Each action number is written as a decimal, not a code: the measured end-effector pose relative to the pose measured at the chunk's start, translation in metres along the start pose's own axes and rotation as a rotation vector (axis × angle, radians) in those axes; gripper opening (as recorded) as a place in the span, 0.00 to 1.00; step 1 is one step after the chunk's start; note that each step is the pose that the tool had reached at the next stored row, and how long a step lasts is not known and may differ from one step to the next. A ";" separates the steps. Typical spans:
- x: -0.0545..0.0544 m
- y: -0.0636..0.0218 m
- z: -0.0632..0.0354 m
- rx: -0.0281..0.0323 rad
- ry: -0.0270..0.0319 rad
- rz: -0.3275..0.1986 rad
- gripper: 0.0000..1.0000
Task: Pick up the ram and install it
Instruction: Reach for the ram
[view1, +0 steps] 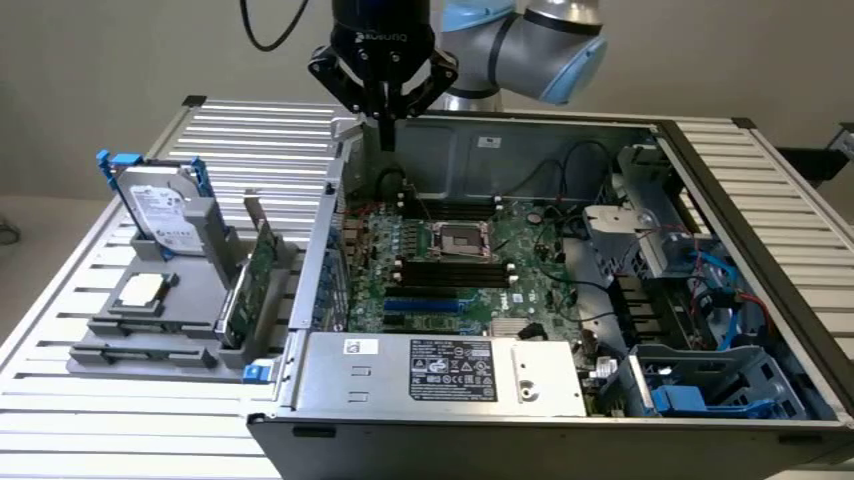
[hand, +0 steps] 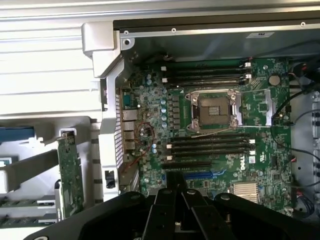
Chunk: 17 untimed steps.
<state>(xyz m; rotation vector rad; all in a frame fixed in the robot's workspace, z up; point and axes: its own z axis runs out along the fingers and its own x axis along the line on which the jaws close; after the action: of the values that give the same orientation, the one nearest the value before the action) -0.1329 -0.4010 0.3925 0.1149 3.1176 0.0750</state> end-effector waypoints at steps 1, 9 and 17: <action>0.004 -0.0015 -0.0002 0.0002 0.0001 0.000 0.11; 0.040 -0.0120 -0.0010 0.0001 0.0000 0.000 0.11; 0.075 -0.0229 -0.0019 0.0001 -0.0001 0.000 0.11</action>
<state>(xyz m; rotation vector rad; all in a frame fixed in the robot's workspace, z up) -0.2099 -0.4183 0.3918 0.1148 3.1174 0.0748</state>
